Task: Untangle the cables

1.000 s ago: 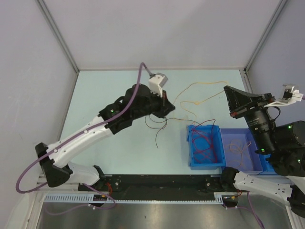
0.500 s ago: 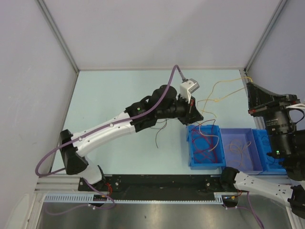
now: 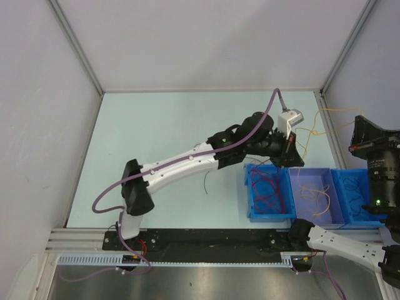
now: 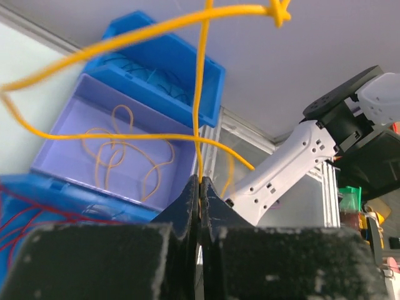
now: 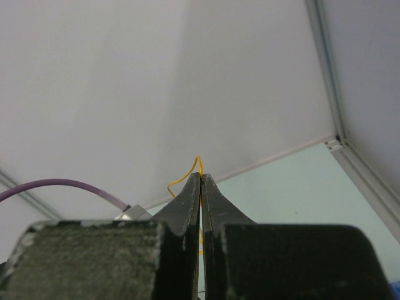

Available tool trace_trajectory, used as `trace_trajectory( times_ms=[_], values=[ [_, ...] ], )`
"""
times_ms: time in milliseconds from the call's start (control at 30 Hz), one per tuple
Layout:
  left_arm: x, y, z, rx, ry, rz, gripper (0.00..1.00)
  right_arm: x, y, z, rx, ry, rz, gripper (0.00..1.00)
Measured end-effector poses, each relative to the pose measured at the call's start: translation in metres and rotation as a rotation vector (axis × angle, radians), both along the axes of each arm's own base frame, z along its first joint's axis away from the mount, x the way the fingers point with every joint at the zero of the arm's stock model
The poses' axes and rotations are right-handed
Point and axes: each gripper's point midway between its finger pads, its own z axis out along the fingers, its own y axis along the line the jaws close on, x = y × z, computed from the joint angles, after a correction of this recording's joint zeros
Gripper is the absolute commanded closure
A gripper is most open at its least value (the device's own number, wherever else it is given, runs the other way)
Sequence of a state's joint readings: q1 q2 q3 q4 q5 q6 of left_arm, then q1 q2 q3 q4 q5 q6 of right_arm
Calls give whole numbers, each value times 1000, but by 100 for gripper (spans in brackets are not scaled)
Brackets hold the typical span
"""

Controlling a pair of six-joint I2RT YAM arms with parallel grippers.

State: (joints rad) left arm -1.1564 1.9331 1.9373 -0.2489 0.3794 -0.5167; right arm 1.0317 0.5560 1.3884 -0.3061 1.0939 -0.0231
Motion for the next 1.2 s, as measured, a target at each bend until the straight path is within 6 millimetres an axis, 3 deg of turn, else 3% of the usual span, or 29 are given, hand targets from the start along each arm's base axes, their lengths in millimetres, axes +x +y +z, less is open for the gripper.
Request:
trace_trajectory(
  times_ms=[167, 367, 567, 667, 700, 767, 800, 900, 1200],
  values=[
    [-21, -29, -17, 33, 11, -62, 100, -2, -17, 0, -40, 24, -76, 100],
    [-63, -42, -47, 93, 27, -137, 100, -12, -40, 16, -25, 3, -131, 100],
    [-66, -46, -57, 81, 20, -135, 98, -14, -48, 13, -65, 28, -165, 100],
    [-58, -45, -58, 85, 16, -114, 75, -13, -47, 12, -70, 31, -163, 100],
    [-56, -44, -60, 94, 13, -106, 55, -13, -47, 12, -65, 29, -159, 100],
    [-54, -42, -67, 126, 10, -95, 40, -14, -47, 13, -56, 26, -156, 100],
    [-54, -41, -70, 142, 11, -89, 28, -14, -48, 14, -49, 25, -154, 100],
    [-48, -38, -75, 176, -2, -57, 15, -15, -49, 14, -34, 23, -150, 100],
    [-23, -25, -84, 244, -69, 75, 9, -15, -48, 6, -35, 40, -138, 100]
  ],
)
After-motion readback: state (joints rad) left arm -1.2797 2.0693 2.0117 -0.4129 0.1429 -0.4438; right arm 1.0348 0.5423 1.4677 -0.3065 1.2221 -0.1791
